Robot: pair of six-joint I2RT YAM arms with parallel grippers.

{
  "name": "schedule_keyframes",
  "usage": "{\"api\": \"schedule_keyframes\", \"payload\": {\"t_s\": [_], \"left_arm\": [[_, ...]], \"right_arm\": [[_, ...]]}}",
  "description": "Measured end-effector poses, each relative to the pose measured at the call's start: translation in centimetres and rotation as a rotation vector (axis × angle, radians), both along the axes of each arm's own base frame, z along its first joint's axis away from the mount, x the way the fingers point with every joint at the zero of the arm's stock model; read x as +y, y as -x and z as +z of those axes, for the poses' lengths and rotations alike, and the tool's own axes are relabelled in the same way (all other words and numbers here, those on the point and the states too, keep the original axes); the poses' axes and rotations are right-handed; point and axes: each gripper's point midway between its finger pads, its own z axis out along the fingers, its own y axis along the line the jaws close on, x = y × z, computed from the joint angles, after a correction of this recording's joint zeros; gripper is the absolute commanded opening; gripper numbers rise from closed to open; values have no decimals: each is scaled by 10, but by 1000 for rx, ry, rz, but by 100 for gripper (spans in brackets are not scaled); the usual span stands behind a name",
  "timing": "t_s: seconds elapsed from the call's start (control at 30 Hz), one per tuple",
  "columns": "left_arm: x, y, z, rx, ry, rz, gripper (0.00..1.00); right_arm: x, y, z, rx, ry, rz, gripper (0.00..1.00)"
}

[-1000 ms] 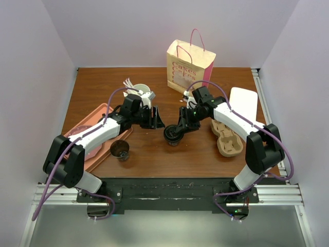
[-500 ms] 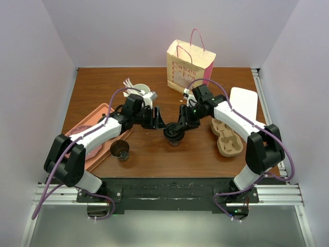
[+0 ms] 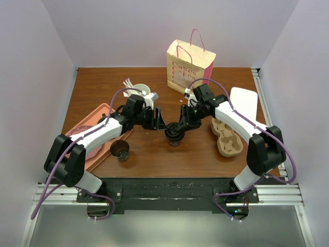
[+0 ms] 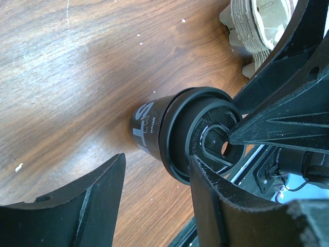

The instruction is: Pack the takeout coffee

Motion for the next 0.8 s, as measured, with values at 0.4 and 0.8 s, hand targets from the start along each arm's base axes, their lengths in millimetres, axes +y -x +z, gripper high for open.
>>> {"api": "schedule_keyframes", "payload": {"t_s": [0.4, 0.8], "left_arm": [[-3, 4, -7, 18, -10, -12, 57], [-5, 6, -12, 29, -17, -18, 57]], "right_arm": [[-3, 0, -2, -3, 16, -4, 44], [-6, 3, -4, 10, 34, -5, 50]]}}
